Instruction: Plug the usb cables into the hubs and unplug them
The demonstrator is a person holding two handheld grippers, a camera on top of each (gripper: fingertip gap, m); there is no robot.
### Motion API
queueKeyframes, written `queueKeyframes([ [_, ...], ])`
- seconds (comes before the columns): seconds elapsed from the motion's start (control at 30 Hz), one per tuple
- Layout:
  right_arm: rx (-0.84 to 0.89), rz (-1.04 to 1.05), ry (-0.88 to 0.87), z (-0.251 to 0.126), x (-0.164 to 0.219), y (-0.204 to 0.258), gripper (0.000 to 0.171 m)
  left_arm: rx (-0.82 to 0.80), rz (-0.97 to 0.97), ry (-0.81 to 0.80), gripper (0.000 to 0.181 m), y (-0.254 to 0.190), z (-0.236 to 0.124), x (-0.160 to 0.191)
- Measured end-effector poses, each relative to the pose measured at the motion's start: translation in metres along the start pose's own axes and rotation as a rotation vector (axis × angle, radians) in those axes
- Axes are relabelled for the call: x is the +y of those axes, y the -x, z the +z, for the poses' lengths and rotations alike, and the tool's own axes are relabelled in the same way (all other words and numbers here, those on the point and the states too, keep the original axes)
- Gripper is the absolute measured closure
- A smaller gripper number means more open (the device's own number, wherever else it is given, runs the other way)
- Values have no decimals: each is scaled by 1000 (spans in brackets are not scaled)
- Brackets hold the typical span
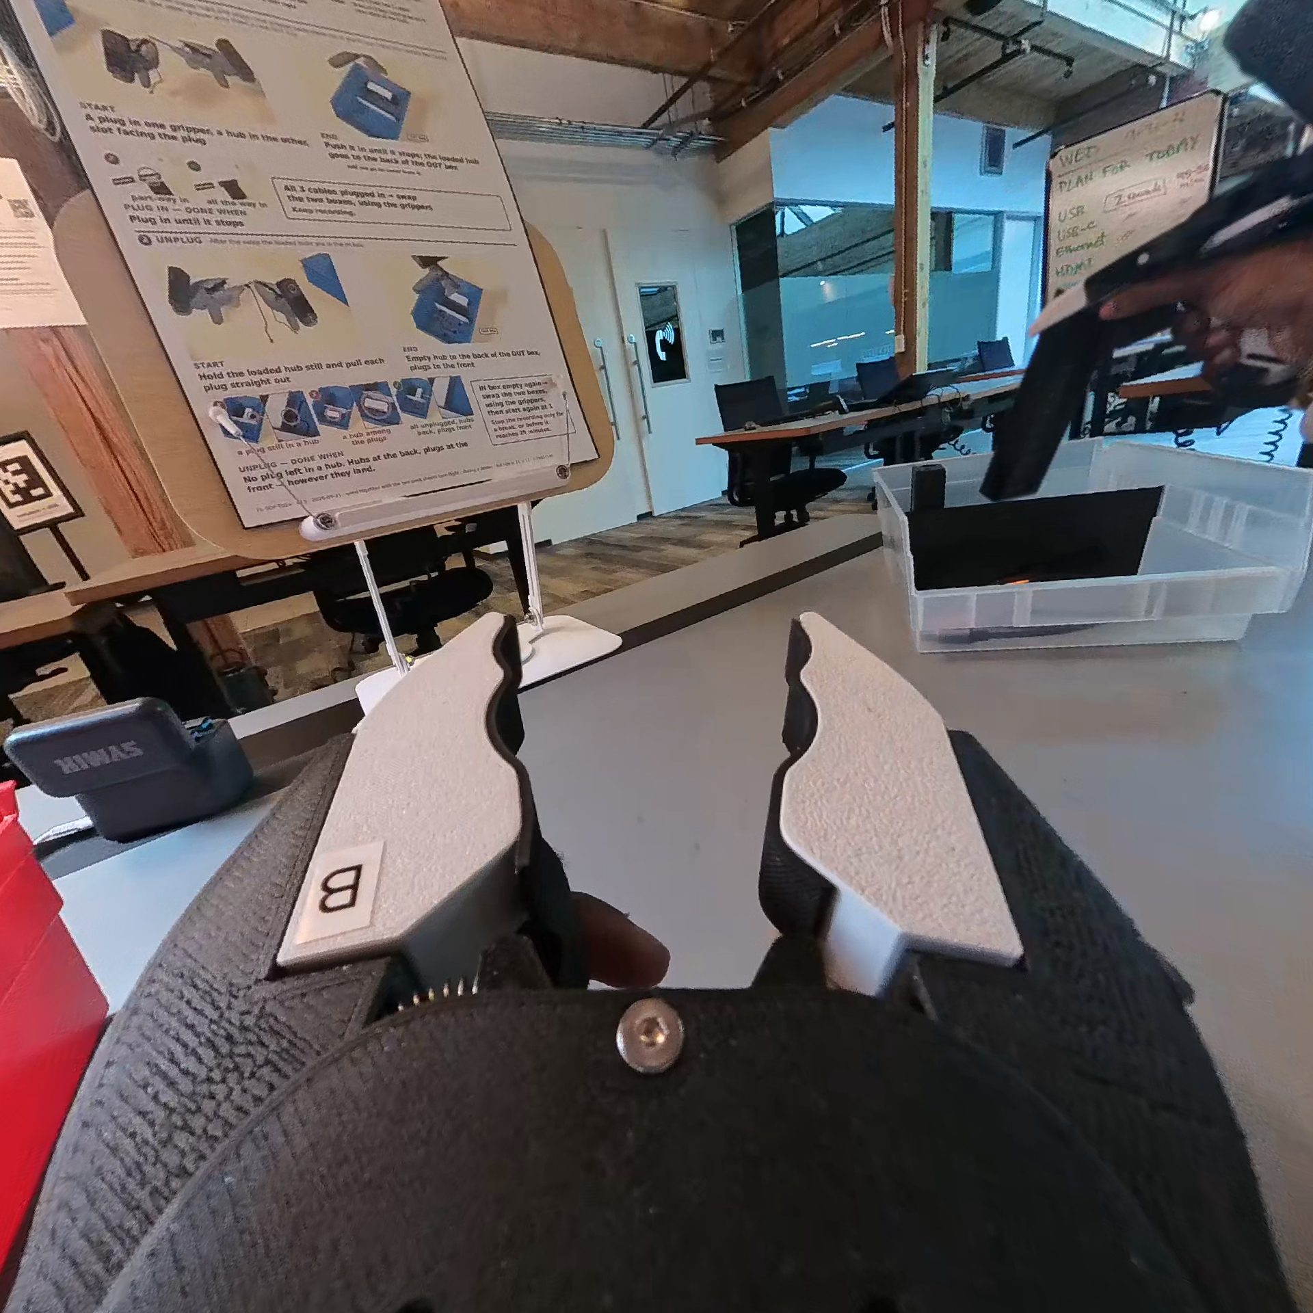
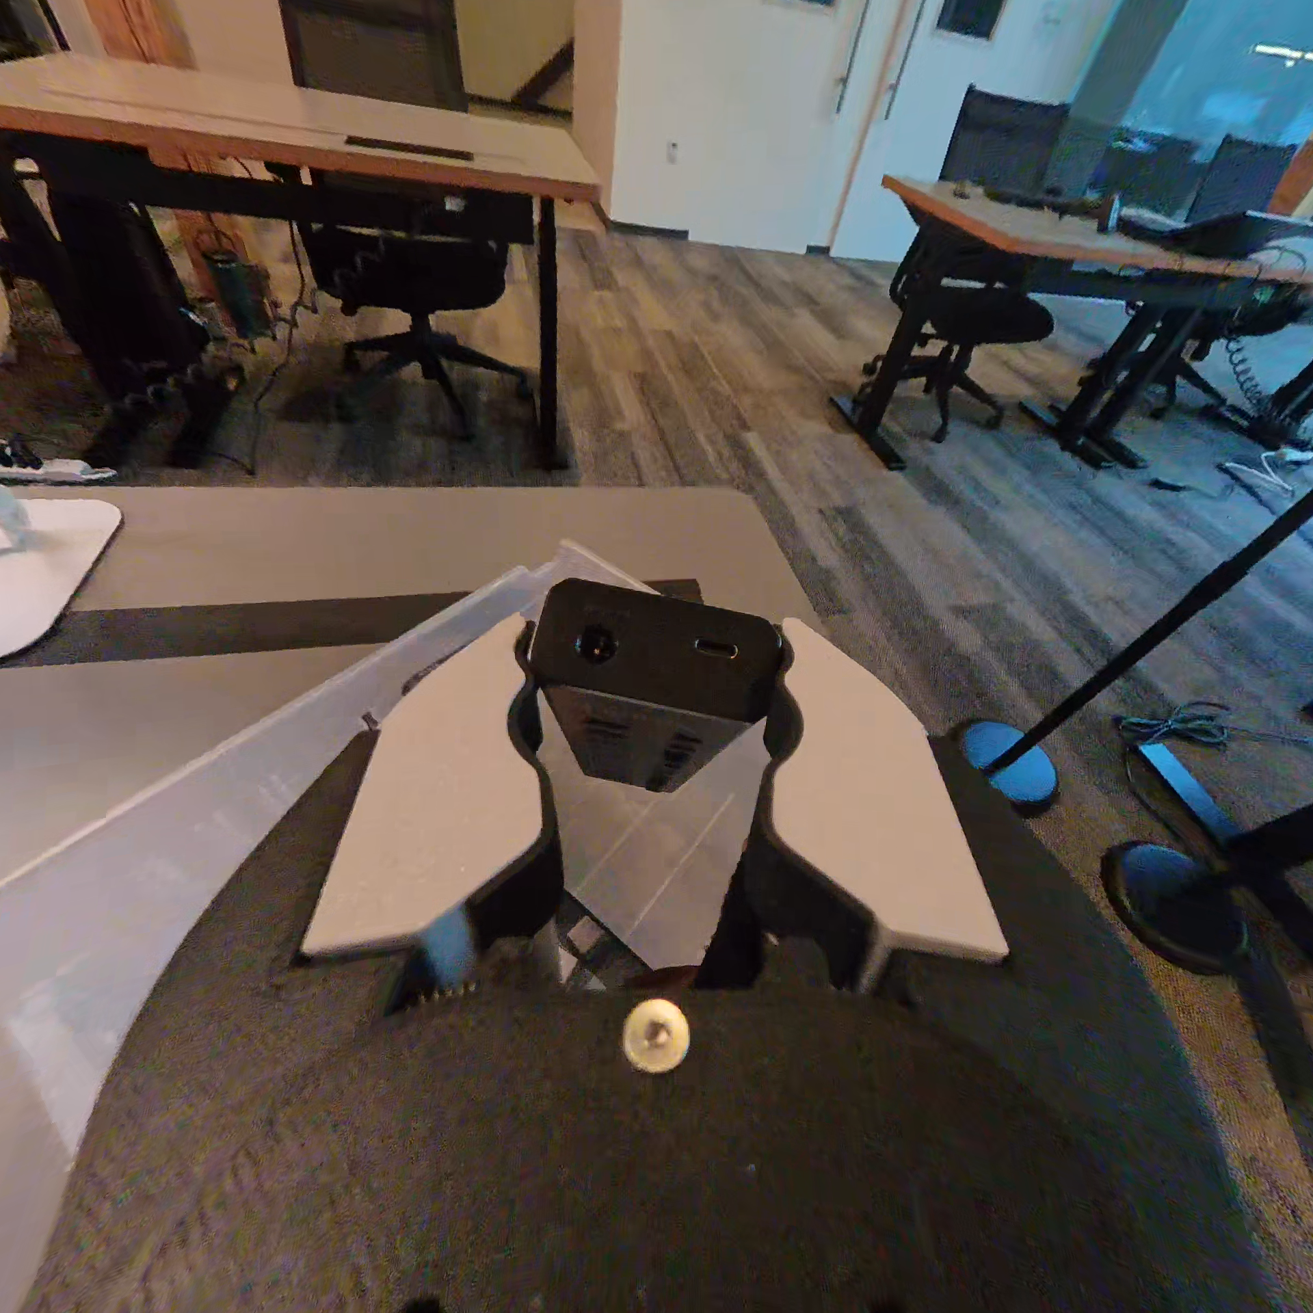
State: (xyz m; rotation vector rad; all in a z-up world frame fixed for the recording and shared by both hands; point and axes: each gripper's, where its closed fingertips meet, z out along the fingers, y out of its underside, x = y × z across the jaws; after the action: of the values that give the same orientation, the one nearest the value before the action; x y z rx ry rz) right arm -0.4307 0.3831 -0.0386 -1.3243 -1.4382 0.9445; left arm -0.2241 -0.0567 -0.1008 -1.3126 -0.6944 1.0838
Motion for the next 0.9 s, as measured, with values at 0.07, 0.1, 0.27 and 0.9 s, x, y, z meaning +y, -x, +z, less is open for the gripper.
queueKeyframes([
  [0.07,10,-4,47,7,12,-4,109,1,-2,2,110,0,0,0],
  [0.1,14,-9,74,9,17,-3,109,2,-4,3,110,0,0,0],
  [0.27,21,-43,208,22,44,-1,109,8,-12,8,110,0,0,1],
  [0.9,27,48,211,1,42,-25,95,18,10,33,110,-2,2,5],
])
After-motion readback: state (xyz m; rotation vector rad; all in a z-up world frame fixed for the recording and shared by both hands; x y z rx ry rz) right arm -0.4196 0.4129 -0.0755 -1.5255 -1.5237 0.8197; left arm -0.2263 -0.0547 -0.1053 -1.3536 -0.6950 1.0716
